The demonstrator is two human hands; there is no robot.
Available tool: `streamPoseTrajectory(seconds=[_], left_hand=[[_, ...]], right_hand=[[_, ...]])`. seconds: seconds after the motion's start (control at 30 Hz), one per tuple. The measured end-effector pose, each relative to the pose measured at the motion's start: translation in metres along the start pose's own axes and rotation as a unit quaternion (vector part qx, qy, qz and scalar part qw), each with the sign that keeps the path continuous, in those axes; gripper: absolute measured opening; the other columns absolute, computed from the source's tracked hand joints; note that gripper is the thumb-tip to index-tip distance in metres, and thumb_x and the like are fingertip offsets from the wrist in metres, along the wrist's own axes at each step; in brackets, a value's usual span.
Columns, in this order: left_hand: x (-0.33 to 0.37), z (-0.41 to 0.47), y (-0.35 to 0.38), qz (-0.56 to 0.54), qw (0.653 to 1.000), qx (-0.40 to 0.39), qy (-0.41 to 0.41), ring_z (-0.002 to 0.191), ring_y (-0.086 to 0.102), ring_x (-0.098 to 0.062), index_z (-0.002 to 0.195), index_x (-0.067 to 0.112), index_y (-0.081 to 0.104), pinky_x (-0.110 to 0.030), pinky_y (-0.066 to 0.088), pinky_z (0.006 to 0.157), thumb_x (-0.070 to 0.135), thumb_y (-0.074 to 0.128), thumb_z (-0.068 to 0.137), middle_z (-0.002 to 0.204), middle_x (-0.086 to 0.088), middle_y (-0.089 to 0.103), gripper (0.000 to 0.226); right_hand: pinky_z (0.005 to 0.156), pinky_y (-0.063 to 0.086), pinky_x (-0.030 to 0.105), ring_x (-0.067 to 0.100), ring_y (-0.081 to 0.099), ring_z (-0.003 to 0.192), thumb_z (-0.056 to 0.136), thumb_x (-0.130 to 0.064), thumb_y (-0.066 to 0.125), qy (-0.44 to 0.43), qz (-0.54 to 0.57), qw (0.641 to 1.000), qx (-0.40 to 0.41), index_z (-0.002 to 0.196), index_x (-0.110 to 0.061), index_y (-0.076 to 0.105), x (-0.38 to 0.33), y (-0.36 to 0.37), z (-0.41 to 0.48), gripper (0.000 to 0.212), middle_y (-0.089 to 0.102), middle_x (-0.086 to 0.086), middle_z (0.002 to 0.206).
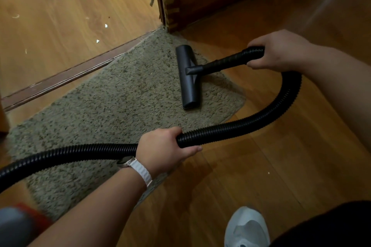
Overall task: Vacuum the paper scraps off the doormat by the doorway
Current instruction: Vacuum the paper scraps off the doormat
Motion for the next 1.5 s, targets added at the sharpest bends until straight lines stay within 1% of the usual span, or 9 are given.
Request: streamPoseTrajectory(seconds=[0.23, 0.43, 0.6, 0.7, 0.8, 1.0, 1.23, 1.3, 1.5], left_hand=[[-0.003, -0.003, 0.002, -0.007, 1.000, -0.001, 0.002, 0.059, 0.055, -0.006, 0.074, 0.027, 0.049, -0.025, 0.043, 0.050, 0.091, 0.041, 0.071, 0.060, 0.011, 0.053, 0.064], [-0.011, -0.008, 0.005, -0.013, 1.000, -0.011, -0.007, 0.060, 0.057, -0.005, 0.078, 0.028, 0.053, -0.028, 0.054, 0.056, 0.093, 0.038, 0.069, 0.062, 0.011, 0.056, 0.067], [-0.013, -0.009, -0.002, -0.019, 1.000, -0.003, -0.012, 0.058, 0.055, -0.005, 0.074, 0.027, 0.050, -0.026, 0.048, 0.054, 0.092, 0.041, 0.070, 0.060, 0.011, 0.054, 0.065], [-0.012, -0.011, 0.000, -0.011, 1.000, -0.008, -0.003, 0.059, 0.057, -0.005, 0.076, 0.028, 0.052, -0.027, 0.052, 0.057, 0.092, 0.040, 0.070, 0.061, 0.011, 0.054, 0.066], [-0.013, -0.017, 0.006, -0.010, 1.000, -0.019, 0.002, 0.062, 0.058, -0.006, 0.076, 0.027, 0.052, -0.028, 0.053, 0.059, 0.092, 0.041, 0.070, 0.062, 0.010, 0.056, 0.066], [-0.013, -0.017, 0.005, -0.014, 1.000, -0.025, 0.002, 0.062, 0.057, -0.007, 0.079, 0.027, 0.054, -0.027, 0.045, 0.055, 0.092, 0.040, 0.070, 0.063, 0.011, 0.055, 0.067], [-0.011, -0.006, -0.005, -0.025, 1.000, -0.006, -0.008, 0.063, 0.058, -0.009, 0.080, 0.029, 0.054, -0.029, 0.052, 0.059, 0.092, 0.042, 0.070, 0.062, 0.009, 0.055, 0.065], [-0.011, -0.006, -0.006, -0.019, 1.000, -0.004, -0.012, 0.064, 0.059, -0.010, 0.081, 0.028, 0.054, -0.028, 0.051, 0.058, 0.092, 0.043, 0.070, 0.062, 0.009, 0.055, 0.066], [-0.007, -0.006, -0.004, -0.005, 1.000, -0.006, 0.002, 0.056, 0.050, -0.006, 0.077, 0.028, 0.051, -0.024, 0.032, 0.046, 0.092, 0.042, 0.069, 0.059, 0.010, 0.051, 0.065]], right_hand=[[0.054, 0.041, 0.031, 0.017, 0.058, 0.068, 0.092, -0.039, 0.067, -0.022, 0.033, 0.999, 0.003, 0.110, -0.031, 0.065, -0.015, 0.006, 0.020, 0.019, 0.062, 0.000, 0.082], [0.055, 0.041, 0.031, 0.016, 0.057, 0.068, 0.094, -0.037, 0.066, -0.059, 0.036, 0.997, 0.024, 0.109, -0.028, 0.065, -0.041, 0.010, 0.035, 0.017, 0.061, -0.002, 0.080], [0.053, 0.038, 0.029, 0.014, 0.055, 0.064, 0.093, -0.036, 0.065, -0.096, -0.005, 0.995, 0.038, 0.109, -0.031, 0.062, -0.061, 0.006, 0.035, 0.017, 0.059, -0.003, 0.075], [0.054, 0.041, 0.031, 0.013, 0.057, 0.066, 0.092, -0.039, 0.065, -0.126, -0.029, 0.992, 0.016, 0.105, -0.036, 0.061, -0.078, 0.015, 0.032, 0.014, 0.060, -0.006, 0.074], [0.053, 0.036, 0.029, 0.010, 0.056, 0.066, 0.093, -0.039, 0.065, -0.139, -0.037, 0.990, -0.004, 0.104, -0.037, 0.060, -0.092, 0.022, 0.029, 0.012, 0.060, -0.007, 0.075], [0.053, 0.044, 0.034, 0.015, 0.058, 0.066, 0.092, -0.038, 0.066, -0.080, -0.017, 0.997, 0.003, 0.108, -0.035, 0.063, -0.068, 0.004, 0.018, 0.016, 0.062, -0.003, 0.076], [0.052, 0.038, 0.031, 0.017, 0.057, 0.067, 0.094, -0.039, 0.065, 0.009, -0.012, 1.000, 0.023, 0.115, -0.033, 0.063, -0.014, -0.009, 0.010, 0.022, 0.061, -0.002, 0.079], [0.053, 0.039, 0.031, 0.017, 0.057, 0.068, 0.094, -0.040, 0.065, 0.015, -0.009, 1.000, 0.015, 0.116, -0.032, 0.063, -0.011, -0.004, 0.011, 0.023, 0.061, -0.002, 0.080], [0.053, 0.037, 0.030, 0.017, 0.056, 0.066, 0.095, -0.037, 0.065, -0.018, 0.007, 1.000, -0.009, 0.110, -0.032, 0.063, -0.016, 0.008, 0.008, 0.016, 0.060, 0.000, 0.078]])
Point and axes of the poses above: each hand's wrist, its own z-axis towards the middle knuckle, its own y-axis out of the palm, x = y × z, the point moved 10 cm from there along z, towards the middle knuckle
